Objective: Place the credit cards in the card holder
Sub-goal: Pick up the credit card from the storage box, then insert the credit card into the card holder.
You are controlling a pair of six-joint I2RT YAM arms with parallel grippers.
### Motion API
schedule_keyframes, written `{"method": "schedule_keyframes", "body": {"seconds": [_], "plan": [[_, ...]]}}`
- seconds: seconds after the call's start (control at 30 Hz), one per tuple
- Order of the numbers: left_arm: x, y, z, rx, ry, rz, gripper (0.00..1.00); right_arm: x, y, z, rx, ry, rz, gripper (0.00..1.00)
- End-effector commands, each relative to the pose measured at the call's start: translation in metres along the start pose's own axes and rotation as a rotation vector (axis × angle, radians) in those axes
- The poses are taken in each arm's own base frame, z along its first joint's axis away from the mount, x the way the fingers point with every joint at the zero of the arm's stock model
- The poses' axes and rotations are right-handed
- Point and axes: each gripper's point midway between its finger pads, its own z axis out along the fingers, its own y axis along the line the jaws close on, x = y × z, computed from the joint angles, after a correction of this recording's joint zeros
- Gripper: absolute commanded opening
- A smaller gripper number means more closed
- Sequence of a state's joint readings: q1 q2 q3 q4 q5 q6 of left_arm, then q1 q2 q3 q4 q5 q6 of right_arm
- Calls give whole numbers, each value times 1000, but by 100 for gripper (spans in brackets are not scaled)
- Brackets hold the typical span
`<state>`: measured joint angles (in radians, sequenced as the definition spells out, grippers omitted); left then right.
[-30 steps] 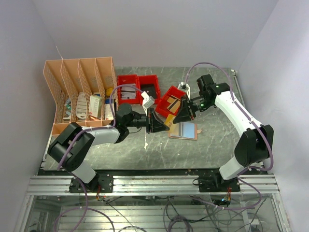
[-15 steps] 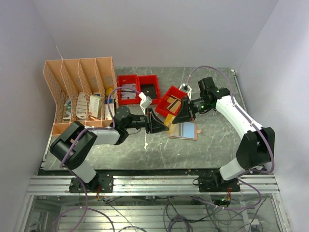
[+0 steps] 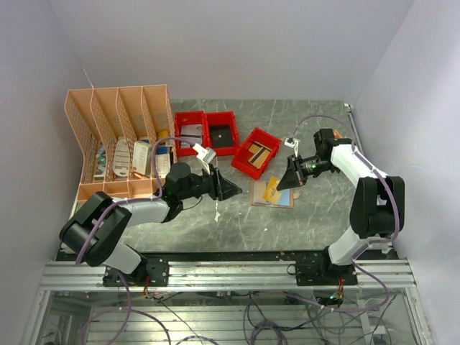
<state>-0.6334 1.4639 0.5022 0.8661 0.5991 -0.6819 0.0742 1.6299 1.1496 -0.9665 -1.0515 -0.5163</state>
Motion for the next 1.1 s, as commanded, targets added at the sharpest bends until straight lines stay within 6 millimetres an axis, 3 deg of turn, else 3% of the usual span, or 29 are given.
{"method": "schedule_keyframes", "body": {"seconds": [0.0,0.17,0.37,0.57,0.77,1.07], "plan": [[6,23,2,-123,-17,-42,56,24,-32,-17,69,51,87,0],[26,39,25,-208,35,-74,55,36,-61,-18,94,92,143,0],[39,53,51,-337,60,-79,55,30,-81,-10,62,97,184,0],[54,68,62,-446,105,-66,56,31,-91,-4,-19,102,233,0],[57,84,65,-515,117,-51,56,33,-92,1,-81,109,272,0],[63,93,80,-531,150,-36,56,33,-103,3,-83,110,325,0]]}}
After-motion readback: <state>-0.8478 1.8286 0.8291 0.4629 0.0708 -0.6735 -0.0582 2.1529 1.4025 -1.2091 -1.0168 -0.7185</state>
